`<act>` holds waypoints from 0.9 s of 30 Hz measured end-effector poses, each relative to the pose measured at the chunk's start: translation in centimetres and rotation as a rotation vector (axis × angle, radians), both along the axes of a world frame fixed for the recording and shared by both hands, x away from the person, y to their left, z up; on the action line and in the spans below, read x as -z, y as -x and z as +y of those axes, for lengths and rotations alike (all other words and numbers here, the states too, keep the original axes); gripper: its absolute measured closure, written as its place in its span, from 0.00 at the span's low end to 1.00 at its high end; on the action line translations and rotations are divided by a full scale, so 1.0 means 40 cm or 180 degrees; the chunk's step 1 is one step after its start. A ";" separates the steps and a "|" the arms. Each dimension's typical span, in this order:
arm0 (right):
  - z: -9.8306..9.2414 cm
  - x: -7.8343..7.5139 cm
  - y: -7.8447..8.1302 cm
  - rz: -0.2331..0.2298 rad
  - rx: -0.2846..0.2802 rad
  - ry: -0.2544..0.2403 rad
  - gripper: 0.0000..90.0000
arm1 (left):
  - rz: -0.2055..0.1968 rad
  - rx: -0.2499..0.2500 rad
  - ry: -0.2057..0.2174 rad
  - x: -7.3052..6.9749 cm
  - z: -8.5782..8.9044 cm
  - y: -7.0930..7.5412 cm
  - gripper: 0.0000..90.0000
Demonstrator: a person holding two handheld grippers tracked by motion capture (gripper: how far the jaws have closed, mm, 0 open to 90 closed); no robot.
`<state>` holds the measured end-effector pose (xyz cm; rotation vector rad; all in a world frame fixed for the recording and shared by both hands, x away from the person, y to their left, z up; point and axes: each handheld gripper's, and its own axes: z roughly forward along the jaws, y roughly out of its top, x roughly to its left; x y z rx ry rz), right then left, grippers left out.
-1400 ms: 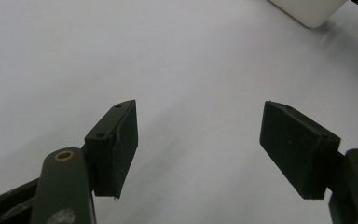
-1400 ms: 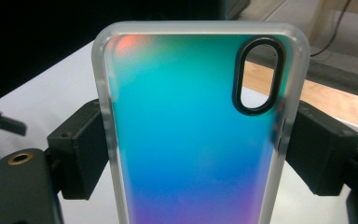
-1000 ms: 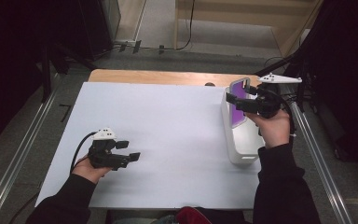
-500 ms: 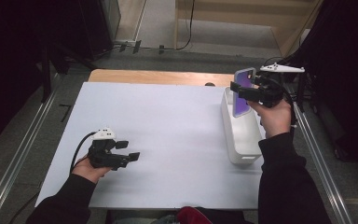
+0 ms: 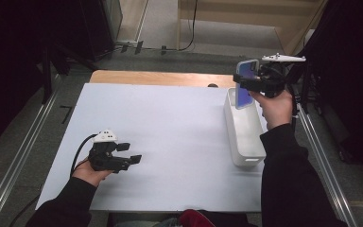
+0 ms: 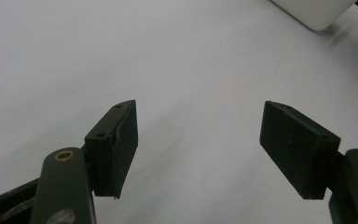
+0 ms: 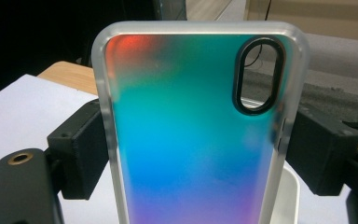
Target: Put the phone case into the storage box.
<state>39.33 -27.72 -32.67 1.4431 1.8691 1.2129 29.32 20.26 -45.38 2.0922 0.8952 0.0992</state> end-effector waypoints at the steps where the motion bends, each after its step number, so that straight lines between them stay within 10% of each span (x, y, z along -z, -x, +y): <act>1: -0.003 0.000 -0.006 0.0020 0.0012 -0.0014 0.16 | 0.0001 0.0008 -0.0006 0.000 0.000 0.000 0.31; 27: -0.021 0.029 -0.130 0.0081 0.0363 -0.0008 0.16 | 0.0050 0.0006 0.0006 0.003 0.005 -0.004 0.31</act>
